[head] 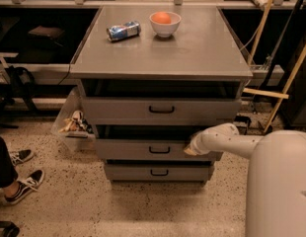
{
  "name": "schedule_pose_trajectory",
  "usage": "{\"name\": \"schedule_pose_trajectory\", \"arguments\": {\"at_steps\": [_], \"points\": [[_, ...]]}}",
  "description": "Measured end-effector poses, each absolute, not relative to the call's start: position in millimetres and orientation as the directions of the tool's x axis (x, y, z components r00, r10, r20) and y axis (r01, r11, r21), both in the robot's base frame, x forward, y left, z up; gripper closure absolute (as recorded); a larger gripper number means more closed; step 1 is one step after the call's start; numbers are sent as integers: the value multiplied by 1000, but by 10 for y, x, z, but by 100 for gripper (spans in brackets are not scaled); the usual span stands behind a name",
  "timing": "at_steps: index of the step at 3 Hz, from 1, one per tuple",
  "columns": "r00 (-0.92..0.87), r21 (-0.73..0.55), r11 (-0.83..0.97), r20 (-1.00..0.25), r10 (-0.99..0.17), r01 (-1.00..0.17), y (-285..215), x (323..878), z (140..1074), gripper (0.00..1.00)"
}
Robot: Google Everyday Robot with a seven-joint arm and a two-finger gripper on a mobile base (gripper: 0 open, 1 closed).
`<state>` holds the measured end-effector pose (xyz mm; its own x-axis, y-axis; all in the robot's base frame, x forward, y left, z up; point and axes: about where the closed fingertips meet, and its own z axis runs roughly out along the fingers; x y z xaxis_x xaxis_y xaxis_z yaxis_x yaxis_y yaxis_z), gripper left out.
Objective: Open middle drawer
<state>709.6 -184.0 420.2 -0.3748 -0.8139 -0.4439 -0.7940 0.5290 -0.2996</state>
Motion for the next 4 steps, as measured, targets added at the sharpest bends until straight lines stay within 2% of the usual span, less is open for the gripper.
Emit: {"name": "schedule_pose_trajectory", "arguments": {"at_steps": [4], "points": [[-380, -294, 538, -454, -806, -790, -1870, 6978, 4240, 100]]}}
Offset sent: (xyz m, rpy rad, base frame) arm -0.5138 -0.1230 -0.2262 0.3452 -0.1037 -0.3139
